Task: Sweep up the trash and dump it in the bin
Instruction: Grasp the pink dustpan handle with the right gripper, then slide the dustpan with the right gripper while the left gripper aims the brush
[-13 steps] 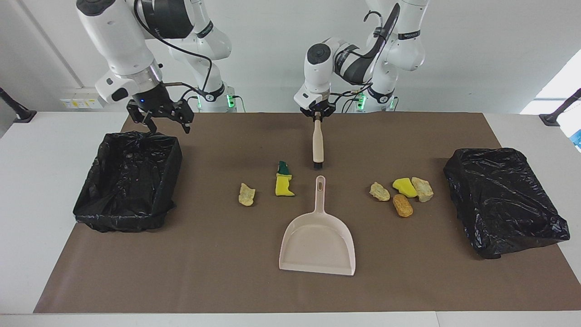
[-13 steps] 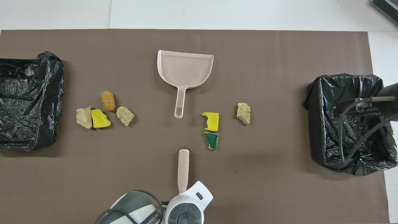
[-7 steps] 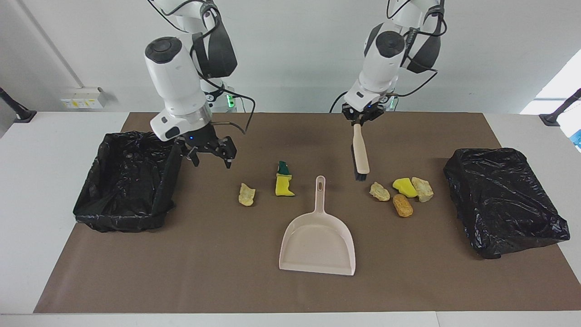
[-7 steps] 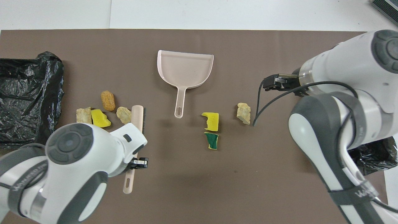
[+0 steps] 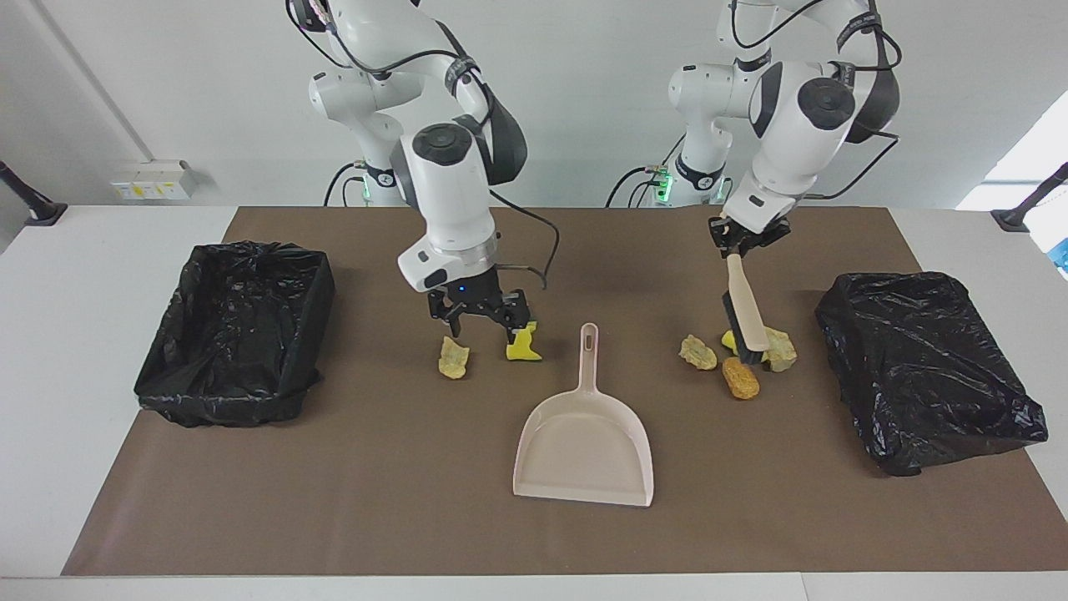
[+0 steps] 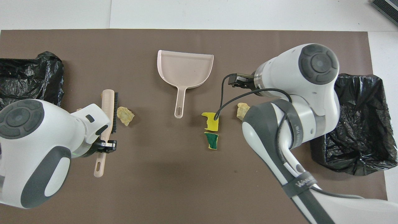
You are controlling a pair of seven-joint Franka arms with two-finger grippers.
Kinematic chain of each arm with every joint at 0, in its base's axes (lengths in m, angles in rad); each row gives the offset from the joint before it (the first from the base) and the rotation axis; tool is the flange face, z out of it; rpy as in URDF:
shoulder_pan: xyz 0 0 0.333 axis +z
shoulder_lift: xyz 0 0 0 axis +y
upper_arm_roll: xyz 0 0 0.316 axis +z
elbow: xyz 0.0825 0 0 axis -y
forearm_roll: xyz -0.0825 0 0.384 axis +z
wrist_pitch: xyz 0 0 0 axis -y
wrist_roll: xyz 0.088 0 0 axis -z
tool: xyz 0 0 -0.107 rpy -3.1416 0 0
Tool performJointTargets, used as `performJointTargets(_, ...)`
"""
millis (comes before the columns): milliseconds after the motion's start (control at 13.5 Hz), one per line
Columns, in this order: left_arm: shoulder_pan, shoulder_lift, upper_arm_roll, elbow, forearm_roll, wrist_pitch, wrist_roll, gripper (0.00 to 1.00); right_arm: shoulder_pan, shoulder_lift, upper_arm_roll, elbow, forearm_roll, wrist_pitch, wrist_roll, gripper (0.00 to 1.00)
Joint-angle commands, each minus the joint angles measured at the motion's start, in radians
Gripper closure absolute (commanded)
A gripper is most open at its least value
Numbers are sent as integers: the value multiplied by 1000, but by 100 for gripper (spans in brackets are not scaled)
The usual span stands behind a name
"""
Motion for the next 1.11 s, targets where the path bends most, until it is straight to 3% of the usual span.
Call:
performJointTargets(0,73,23,-11,11,19,15,19,100,63,118,-8,105,-82,25,143,0)
performJointTargets(297,101,62,-11,-1,82,12,-36,100,164,246,-9,207,-182,65,288,0)
performJointTargets(742,113,108,-9,-29,200,3,-154,100,212,275,-5,210,-252,113,272,2)
performJointTargets(891,107,110,-11,-32,200,6,-185,100,213,275,-3,204,-245,113,246,8)
performJointTargets(1039,93,109,-14,-70,200,24,-224,100,213,274,-2,202,-239,114,226,22)
